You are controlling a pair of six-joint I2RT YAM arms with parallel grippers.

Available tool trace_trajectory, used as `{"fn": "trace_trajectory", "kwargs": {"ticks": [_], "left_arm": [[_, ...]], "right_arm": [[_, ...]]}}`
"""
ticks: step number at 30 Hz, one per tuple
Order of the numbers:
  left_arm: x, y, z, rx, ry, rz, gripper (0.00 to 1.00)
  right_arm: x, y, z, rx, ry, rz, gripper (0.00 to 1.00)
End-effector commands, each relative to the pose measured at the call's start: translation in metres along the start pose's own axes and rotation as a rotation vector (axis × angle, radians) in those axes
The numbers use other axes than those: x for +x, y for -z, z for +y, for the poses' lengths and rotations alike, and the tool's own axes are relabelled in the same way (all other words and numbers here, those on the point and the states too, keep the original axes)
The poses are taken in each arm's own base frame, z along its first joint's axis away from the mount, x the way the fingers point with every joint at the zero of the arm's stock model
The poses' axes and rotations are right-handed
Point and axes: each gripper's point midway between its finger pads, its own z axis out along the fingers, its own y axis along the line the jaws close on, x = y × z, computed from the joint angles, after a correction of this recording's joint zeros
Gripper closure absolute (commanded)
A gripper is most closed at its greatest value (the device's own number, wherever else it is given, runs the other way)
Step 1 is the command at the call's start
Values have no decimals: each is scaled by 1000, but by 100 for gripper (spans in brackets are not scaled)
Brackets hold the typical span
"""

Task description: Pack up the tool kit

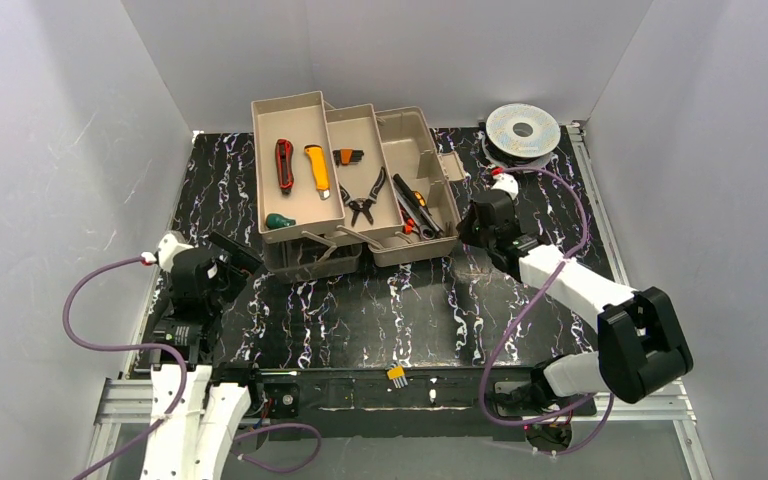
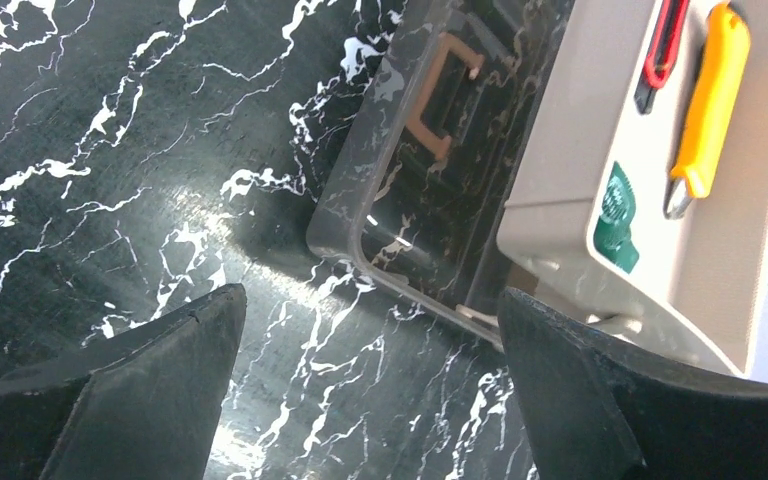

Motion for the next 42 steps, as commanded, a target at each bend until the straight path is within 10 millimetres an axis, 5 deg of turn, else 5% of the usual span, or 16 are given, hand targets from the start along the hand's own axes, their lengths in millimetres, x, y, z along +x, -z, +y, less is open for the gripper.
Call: {"fn": "trace_trajectory", "kwargs": {"ticks": [1, 5, 7, 9, 11, 15, 18, 25, 33, 37, 42], "left_arm": [[-19, 5, -8, 33, 110, -65, 4], [-34, -4, -17, 39, 108, -56, 3], [-38, -17, -13, 27, 151, -38, 2], [-48, -29, -12, 68, 234, -37, 2], [-55, -45, -9, 121, 341, -14, 2], [-53, -90, -4, 204, 481, 108, 2], [-45, -112, -18, 347, 497, 185, 2], [-21, -141, -21, 465, 515, 247, 6], [-6, -157, -48, 542, 425, 328, 34], [12, -167, -59, 534, 384, 370, 40], [15, -172, -66, 528, 322, 356, 63]], "right_arm": [[-37, -1, -7, -9, -101, -204, 99], [-35, -1, -2, -58, -93, -209, 98], [-31, -3, -3, -60, -95, -202, 77], [-25, -5, -8, -44, -114, -198, 42], [-23, -6, -7, -62, -122, -202, 34], [-22, -3, 1, -118, -113, -204, 33], [-21, -2, 5, -144, -107, -204, 34], [-20, 1, 6, -165, -116, -213, 38], [-16, -4, 9, -171, -105, -186, 39], [-16, -4, 9, -172, -103, -185, 40], [-16, -2, 7, -172, -110, -200, 41]]}}
